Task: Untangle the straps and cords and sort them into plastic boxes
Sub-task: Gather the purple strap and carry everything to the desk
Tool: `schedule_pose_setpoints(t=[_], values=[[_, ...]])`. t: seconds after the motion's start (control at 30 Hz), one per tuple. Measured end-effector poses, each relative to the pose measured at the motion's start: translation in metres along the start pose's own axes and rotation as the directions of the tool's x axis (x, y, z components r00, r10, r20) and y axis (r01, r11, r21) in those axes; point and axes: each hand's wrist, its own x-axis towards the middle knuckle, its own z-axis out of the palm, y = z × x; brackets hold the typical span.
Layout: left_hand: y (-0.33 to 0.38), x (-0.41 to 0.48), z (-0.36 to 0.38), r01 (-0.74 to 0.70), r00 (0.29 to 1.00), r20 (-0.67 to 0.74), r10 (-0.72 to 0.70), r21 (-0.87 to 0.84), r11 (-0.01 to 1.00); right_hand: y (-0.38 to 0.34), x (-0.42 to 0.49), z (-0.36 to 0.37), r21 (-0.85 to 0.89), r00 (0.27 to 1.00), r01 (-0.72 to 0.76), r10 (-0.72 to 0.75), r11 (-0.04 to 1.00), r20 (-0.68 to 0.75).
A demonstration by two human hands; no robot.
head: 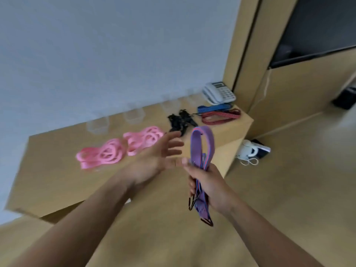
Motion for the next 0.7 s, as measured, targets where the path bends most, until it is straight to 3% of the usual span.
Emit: schedule_pose_setpoints(t=[0.1, 0.17, 0.23, 0.37, 0.43, 0.5, 0.57, 0.7], values=[[-0.028, 0.049, 0.053, 0.103, 0.981, 0.175, -0.079, -0.128, 0.986, -0.025, 0.024, -0.052, 0.329, 0.997, -0.012, 0.035, 0.944, -0.066], [-0.044, 0.078, 0.090, 0.130, 0.945, 0.323, -0.056, -0.213, 0.968, -0.037, 0.043, -0.079, 0.424, 0.994, 0.023, 0.026, 0.905, -0.108], [-0.054, 0.107, 0.116, 0.174, 0.938, 0.334, -0.089, -0.233, 0.957, -0.045, 0.064, -0.103, 0.387, 0.976, 0.067, 0.021, 0.920, -0.218], [-0.062, 0.179, 0.127, 0.369, 0.906, 0.330, -0.264, -0.314, 0.875, -0.063, 0.111, -0.155, 0.071, 0.882, 0.157, -0.108, 0.985, -0.458], [-0.060, 0.219, 0.116, 0.368, 0.900, 0.358, -0.250, -0.315, 0.875, -0.076, 0.133, -0.181, 0.115, 0.874, 0.254, -0.177, 0.960, -0.452], [-0.054, 0.260, 0.099, 0.352, 0.901, 0.373, -0.223, -0.326, 0.877, -0.091, 0.156, -0.206, 0.320, 0.901, 0.301, -0.158, 0.898, -0.404], [-0.046, 0.298, 0.080, 0.361, 0.893, 0.386, -0.233, -0.305, 0.881, -0.102, 0.180, -0.227, 0.441, 0.925, 0.266, -0.098, 0.857, -0.366], [-0.043, 0.364, 0.047, 0.388, 0.887, 0.331, -0.323, -0.154, 0.909, -0.104, 0.226, -0.259, 0.489, 0.961, 0.105, 0.037, 0.866, -0.273]])
